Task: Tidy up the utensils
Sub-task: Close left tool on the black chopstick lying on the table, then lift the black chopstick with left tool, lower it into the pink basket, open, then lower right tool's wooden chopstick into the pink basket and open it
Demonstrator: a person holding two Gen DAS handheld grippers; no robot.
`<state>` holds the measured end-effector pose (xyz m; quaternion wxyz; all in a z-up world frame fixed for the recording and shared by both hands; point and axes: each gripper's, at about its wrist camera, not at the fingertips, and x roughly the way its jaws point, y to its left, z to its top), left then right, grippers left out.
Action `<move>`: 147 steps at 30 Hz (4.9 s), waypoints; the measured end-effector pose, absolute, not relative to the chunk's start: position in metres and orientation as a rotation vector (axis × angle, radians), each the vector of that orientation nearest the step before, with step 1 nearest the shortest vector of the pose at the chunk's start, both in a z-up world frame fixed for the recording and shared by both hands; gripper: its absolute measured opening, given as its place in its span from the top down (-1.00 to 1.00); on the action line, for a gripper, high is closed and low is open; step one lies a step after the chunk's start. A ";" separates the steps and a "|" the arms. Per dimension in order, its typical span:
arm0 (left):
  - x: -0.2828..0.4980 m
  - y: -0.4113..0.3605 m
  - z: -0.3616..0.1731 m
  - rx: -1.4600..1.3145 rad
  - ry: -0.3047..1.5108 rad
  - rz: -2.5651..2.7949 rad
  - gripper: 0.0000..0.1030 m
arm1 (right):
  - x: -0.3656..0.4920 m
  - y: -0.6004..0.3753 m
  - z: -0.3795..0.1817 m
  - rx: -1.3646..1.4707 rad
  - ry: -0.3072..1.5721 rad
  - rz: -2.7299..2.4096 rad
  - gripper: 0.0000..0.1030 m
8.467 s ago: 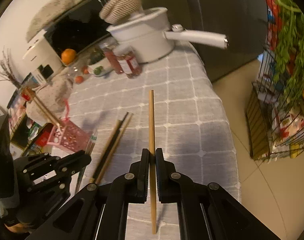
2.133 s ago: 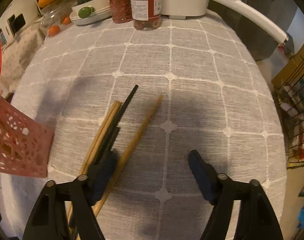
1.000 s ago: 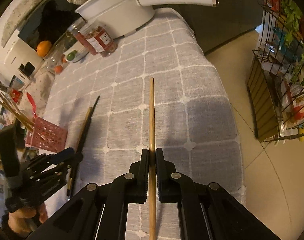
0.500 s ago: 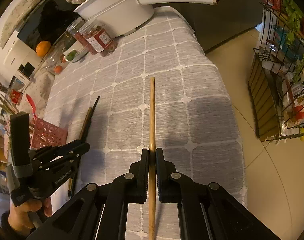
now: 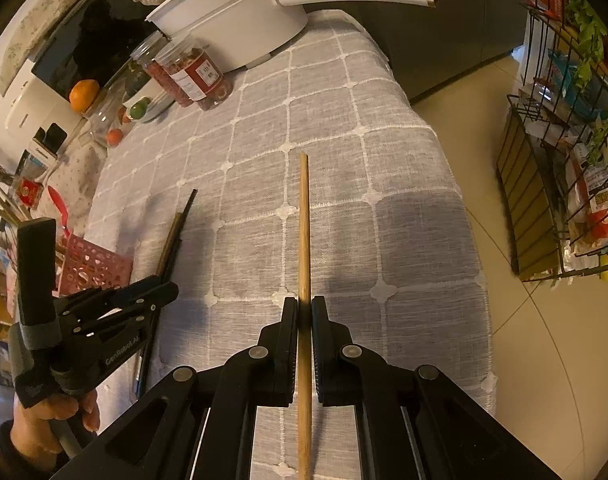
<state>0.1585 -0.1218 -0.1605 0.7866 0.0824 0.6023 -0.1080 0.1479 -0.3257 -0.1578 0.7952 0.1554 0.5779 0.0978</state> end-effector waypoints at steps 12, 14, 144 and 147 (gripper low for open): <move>0.168 -0.125 -0.169 0.218 1.336 -0.203 0.58 | 0.148 -0.325 -0.160 0.331 1.250 0.209 0.87; 0.169 -0.126 -0.169 0.221 1.342 -0.202 0.85 | 0.148 -0.325 -0.160 0.331 1.249 0.209 0.87; 0.058 0.066 -0.029 -0.040 0.733 0.013 -0.44 | 0.101 -0.133 0.021 0.196 0.614 0.549 0.87; 0.054 0.067 -0.033 -0.023 0.751 0.012 -0.47 | 0.110 -0.128 0.012 0.203 0.631 0.544 0.87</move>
